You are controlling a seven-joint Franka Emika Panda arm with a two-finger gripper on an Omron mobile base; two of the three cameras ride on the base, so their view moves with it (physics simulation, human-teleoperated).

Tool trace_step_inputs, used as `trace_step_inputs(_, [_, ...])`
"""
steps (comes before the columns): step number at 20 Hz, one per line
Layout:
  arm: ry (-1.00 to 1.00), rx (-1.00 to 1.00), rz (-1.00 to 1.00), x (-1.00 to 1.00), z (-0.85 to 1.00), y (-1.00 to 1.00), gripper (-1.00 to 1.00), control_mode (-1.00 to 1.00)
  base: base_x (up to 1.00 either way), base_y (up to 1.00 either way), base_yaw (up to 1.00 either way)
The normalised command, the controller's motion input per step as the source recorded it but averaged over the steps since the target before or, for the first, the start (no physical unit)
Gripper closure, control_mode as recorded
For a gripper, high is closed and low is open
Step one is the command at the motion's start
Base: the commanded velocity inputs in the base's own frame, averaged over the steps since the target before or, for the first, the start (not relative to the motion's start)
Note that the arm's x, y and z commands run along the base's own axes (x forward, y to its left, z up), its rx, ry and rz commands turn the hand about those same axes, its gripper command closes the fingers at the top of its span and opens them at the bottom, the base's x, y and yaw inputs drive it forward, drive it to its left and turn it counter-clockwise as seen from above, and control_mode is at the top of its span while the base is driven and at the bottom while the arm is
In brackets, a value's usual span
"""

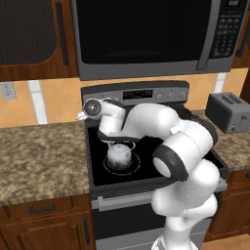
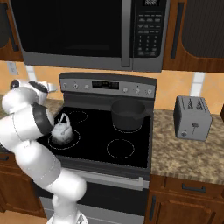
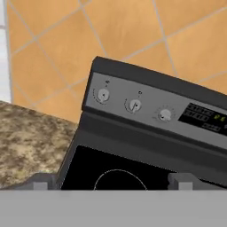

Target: Pick the kettle from the counter and place it on a stove burner. Then turn the burner on.

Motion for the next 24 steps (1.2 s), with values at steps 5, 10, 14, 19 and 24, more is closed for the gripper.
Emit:
trace_step_inputs(5, [-0.06,0.0,-0.01,1.0,0.11,0.46,-1.0,-1.0,0.0,0.0,0.0])
trace_step_inputs(10, [0.21,0.0,0.0,0.82,0.0,0.0,-1.0,-1.0,0.0,0.0,0.0])
trace_step_inputs(14, [0.24,0.0,0.0,0.67,0.03,0.0,-1.0,-1.0,0.0,0.0,0.0])
trace_step_inputs(19, [0.09,0.0,0.0,0.21,0.06,0.0,-1.0,-1.0,0.0,0.0,0.0])
trace_step_inputs(24, [-0.01,0.0,0.0,0.27,-0.09,-0.1,-1.0,-1.0,0.0,0.0,0.0])
